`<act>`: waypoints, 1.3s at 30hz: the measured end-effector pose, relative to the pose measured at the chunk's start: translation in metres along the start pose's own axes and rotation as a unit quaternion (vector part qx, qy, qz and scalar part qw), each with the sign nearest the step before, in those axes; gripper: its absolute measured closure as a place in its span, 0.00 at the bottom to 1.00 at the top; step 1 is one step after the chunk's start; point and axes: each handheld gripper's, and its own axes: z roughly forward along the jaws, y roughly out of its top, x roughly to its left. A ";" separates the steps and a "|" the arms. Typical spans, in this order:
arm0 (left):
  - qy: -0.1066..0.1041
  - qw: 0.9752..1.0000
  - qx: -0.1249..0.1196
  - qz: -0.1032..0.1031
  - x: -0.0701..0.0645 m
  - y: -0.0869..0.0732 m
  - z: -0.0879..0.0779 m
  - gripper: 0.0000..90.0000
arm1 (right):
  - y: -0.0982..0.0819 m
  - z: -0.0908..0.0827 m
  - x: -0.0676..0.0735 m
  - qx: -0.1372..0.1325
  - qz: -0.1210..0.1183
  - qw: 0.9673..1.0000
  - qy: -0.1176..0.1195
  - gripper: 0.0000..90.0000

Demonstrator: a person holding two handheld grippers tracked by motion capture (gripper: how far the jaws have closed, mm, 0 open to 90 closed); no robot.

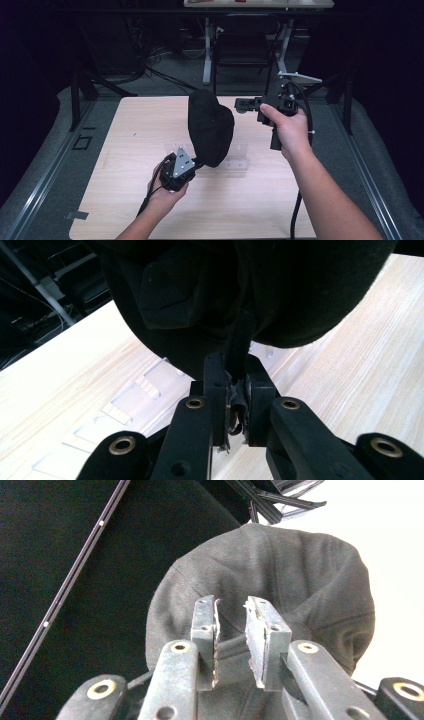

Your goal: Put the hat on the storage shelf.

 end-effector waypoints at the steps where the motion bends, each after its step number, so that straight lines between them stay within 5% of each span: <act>1: 0.000 1.000 0.001 0.001 0.001 0.000 0.000 0.94 | 0.000 0.000 -0.001 -0.001 0.001 1.000 0.000 0.83; 12: -0.003 1.000 0.002 -0.017 0.005 -0.013 -0.001 0.93 | -0.001 -0.005 -0.005 -0.005 0.004 1.000 -0.005 0.82; 19: 0.004 0.999 0.022 -0.026 0.009 -0.028 0.003 0.93 | -0.003 -0.007 -0.010 -0.014 0.010 1.000 -0.009 0.82; 22: -0.011 0.999 0.028 -0.021 0.014 -0.035 0.005 0.92 | -0.003 -0.009 -0.012 -0.018 0.012 1.000 -0.011 0.81; 33: -0.006 0.997 0.021 -0.070 0.017 -0.044 0.002 0.89 | -0.004 -0.016 -0.012 -0.024 0.005 1.000 -0.017 0.79; 39: -0.002 0.996 0.023 -0.088 0.021 -0.050 -0.003 0.80 | -0.006 -0.020 -0.012 -0.024 -0.002 0.999 -0.032 0.79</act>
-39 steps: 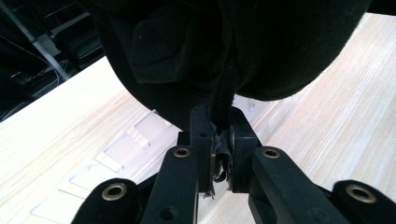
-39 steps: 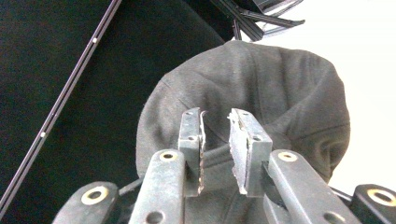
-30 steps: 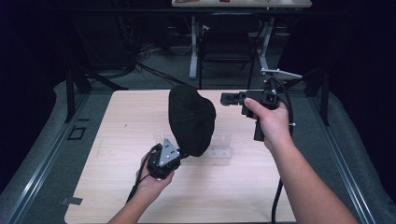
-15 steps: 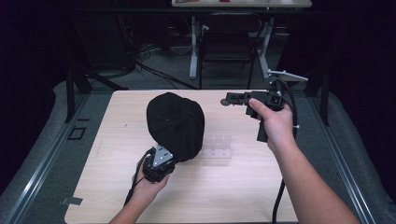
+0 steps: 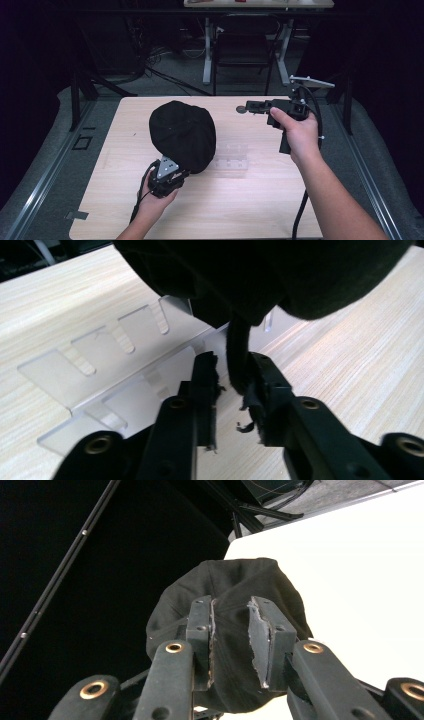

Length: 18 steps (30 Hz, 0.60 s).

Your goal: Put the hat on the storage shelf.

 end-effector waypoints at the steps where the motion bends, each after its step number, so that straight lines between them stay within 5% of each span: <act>1: 0.000 1.000 0.000 -0.002 0.000 -0.001 -0.001 0.78 | 0.000 -0.001 0.000 0.000 -0.001 1.000 -0.002 0.79; 7: 0.006 1.000 -0.016 -0.016 0.005 -0.006 -0.012 0.64 | -0.006 -0.005 -0.002 0.006 -0.016 1.000 -0.019 0.78; 18: 0.018 0.999 -0.026 -0.031 0.015 -0.015 -0.034 0.56 | -0.015 -0.018 -0.004 0.007 -0.042 0.998 -0.049 0.78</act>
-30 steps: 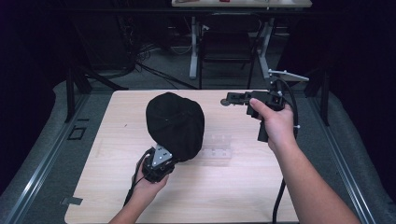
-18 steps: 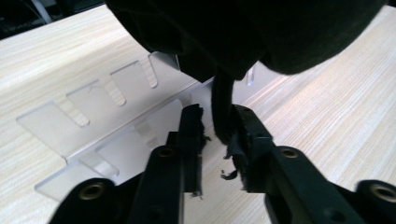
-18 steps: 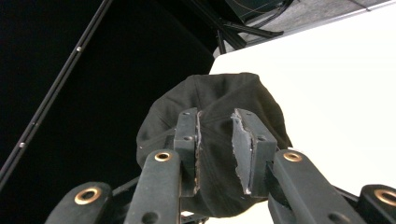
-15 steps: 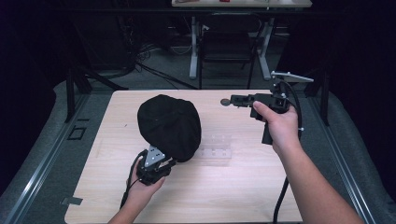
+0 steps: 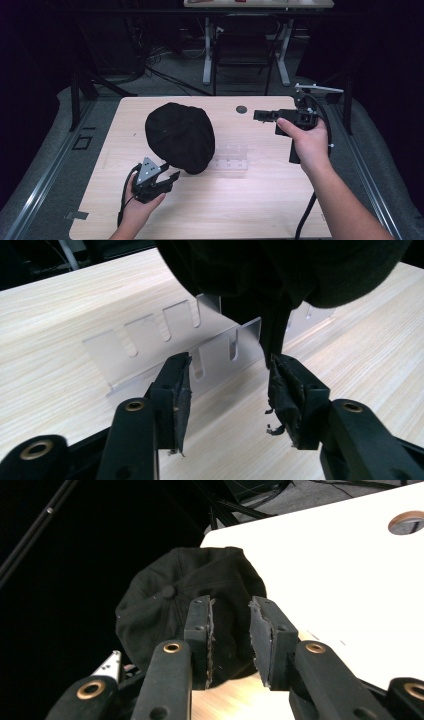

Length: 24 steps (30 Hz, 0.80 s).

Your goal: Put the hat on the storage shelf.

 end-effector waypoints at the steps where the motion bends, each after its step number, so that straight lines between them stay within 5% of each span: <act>1: 0.003 1.000 0.001 -0.003 0.002 -0.002 -0.004 0.56 | -0.003 -0.002 -0.001 0.002 -0.007 1.000 -0.011 0.78; 17: 0.026 0.998 0.007 -0.059 0.032 -0.036 -0.024 0.54 | -0.039 -0.011 -0.022 0.023 -0.037 0.998 -0.054 0.75; 24: 0.030 0.996 0.005 -0.080 0.040 -0.042 -0.023 0.52 | -0.062 -0.013 -0.034 0.031 -0.059 0.994 -0.090 0.72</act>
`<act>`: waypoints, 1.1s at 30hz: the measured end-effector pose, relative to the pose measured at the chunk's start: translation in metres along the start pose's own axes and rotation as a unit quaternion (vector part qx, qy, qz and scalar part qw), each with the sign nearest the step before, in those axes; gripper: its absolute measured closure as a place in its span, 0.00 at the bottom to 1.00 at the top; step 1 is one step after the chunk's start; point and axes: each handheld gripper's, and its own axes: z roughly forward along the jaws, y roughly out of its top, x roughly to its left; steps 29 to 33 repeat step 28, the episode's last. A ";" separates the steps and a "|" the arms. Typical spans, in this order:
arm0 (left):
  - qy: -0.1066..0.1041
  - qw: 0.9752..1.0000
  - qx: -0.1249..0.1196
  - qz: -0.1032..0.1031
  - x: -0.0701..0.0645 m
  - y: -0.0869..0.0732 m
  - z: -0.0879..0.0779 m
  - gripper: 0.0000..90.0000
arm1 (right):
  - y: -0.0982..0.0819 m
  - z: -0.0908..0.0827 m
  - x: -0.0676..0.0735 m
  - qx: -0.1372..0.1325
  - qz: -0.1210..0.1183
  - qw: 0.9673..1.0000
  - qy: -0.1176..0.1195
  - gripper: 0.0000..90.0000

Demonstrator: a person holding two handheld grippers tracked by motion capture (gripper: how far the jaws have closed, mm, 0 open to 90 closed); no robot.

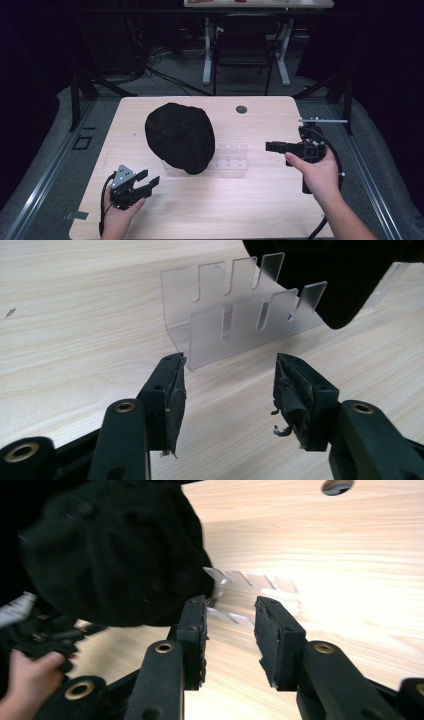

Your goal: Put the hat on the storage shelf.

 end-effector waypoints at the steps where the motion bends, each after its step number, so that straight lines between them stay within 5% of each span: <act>1: 0.001 1.000 0.003 -0.003 0.001 -0.001 0.000 0.52 | -0.004 0.001 -0.001 -0.003 -0.003 1.000 -0.002 0.72; 14: 0.005 1.000 0.013 -0.001 0.002 -0.005 0.007 0.49 | -0.061 0.009 -0.025 -0.025 -0.026 0.999 -0.037 0.69; 23: 0.011 1.000 0.014 -0.003 0.005 -0.007 0.006 0.46 | -0.103 0.028 -0.043 -0.051 -0.059 0.995 -0.069 0.60; 28: 0.014 1.000 0.016 -0.010 0.010 -0.008 0.007 0.44 | -0.118 0.036 -0.050 -0.061 -0.085 0.990 -0.098 0.55; 33: 0.014 1.000 0.016 -0.010 0.010 -0.008 0.007 0.44 | -0.118 0.036 -0.050 -0.061 -0.085 0.990 -0.098 0.55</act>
